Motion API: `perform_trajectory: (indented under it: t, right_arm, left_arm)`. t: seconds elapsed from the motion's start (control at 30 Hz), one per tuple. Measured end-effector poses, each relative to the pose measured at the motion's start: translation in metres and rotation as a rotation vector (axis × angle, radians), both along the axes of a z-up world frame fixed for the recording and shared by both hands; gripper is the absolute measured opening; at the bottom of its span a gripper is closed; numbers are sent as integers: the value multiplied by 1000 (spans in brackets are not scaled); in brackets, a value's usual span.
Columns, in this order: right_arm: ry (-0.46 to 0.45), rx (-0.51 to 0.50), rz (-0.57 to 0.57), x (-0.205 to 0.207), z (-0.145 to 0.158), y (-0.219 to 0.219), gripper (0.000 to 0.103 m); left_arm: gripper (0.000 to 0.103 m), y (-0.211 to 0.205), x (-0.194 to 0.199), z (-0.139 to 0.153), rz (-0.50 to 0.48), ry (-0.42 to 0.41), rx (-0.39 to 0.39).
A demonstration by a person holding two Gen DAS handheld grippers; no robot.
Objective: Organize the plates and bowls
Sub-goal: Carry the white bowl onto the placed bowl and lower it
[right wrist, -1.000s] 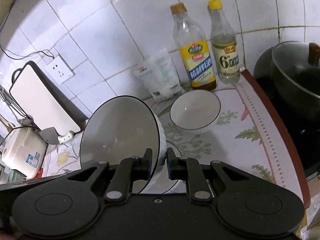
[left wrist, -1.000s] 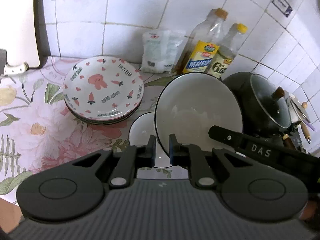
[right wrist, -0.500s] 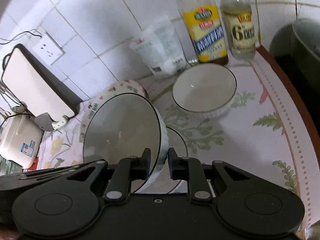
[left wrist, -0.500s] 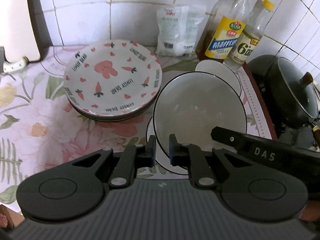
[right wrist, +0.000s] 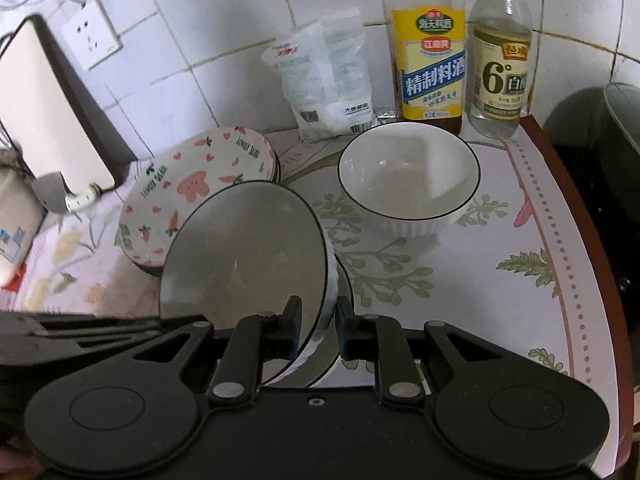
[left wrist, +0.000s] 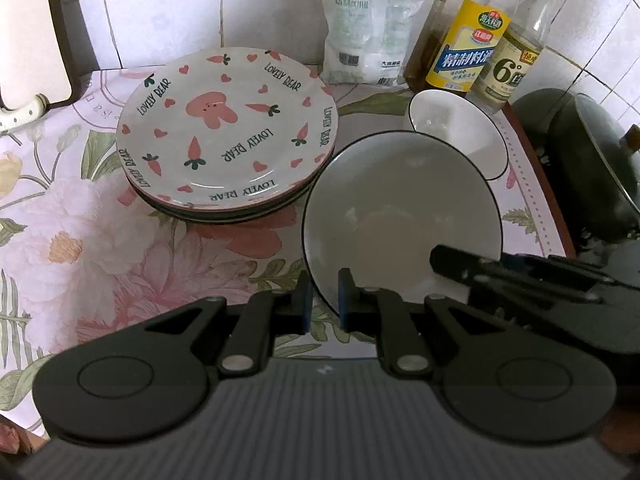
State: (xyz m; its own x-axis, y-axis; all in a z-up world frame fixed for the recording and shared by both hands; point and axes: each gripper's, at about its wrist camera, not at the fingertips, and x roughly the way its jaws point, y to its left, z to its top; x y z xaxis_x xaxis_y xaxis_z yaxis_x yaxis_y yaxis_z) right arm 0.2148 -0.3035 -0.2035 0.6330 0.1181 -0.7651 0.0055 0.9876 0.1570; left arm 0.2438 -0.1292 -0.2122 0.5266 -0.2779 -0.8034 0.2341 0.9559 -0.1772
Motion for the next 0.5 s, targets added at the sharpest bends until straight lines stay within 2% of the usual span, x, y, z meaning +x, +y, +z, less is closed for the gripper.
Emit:
perform_trajectory:
  t: [0.23, 0.5]
  right_arm:
    - [-24, -111, 31, -1, -6, 12, 21]
    - [-30, -97, 26, -6, -2, 10, 22]
  left_arm:
    - [11, -1, 1, -3, 1, 1, 10]
    - [12, 3, 2, -2, 7, 35, -14]
